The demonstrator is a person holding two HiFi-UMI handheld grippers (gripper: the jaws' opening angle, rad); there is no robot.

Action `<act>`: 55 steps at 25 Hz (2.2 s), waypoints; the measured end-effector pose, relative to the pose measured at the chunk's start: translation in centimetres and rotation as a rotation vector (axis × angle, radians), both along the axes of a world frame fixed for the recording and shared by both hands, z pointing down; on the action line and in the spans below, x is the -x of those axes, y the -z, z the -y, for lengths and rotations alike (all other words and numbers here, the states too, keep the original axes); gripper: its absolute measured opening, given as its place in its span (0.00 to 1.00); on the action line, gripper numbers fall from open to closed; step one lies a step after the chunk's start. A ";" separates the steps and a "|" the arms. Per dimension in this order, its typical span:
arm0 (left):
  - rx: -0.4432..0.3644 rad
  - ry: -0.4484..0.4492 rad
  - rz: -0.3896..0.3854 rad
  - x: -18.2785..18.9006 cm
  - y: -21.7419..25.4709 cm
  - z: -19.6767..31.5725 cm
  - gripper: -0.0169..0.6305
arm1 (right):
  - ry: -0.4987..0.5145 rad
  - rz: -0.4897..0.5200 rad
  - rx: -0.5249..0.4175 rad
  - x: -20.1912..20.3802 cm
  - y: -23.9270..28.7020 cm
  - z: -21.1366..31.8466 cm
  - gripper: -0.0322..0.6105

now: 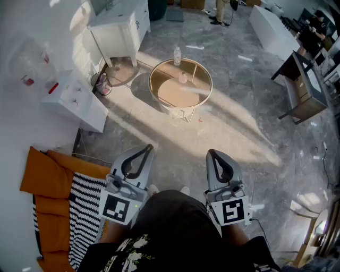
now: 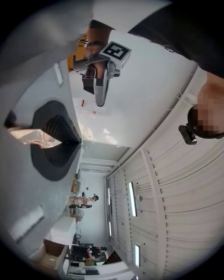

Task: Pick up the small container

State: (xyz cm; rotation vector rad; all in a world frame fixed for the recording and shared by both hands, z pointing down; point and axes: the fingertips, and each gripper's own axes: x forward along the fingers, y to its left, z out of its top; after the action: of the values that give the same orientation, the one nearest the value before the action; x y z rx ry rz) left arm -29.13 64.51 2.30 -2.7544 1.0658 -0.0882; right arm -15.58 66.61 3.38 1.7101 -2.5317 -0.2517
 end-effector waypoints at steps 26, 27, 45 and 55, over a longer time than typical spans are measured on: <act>0.033 0.123 -0.031 -7.6 -3.9 -4.9 0.05 | 0.136 0.017 -0.016 -5.2 -3.1 -3.4 0.04; 0.036 0.121 -0.029 -8.0 -4.0 -4.9 0.05 | 0.130 0.017 -0.010 -5.8 -3.3 -3.4 0.04; -0.015 0.120 -0.010 -10.2 -4.4 3.1 0.05 | 0.093 0.015 -0.025 -8.7 -4.6 4.9 0.04; -0.044 0.163 0.010 -8.5 -3.6 12.0 0.05 | 0.150 -0.021 -0.054 -6.0 -2.8 14.0 0.04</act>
State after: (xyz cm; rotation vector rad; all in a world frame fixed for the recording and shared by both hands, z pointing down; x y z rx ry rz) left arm -20.64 52.54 5.90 -2.6220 1.2725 -0.0991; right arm -9.62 52.57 6.13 1.5266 -2.6646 -0.3491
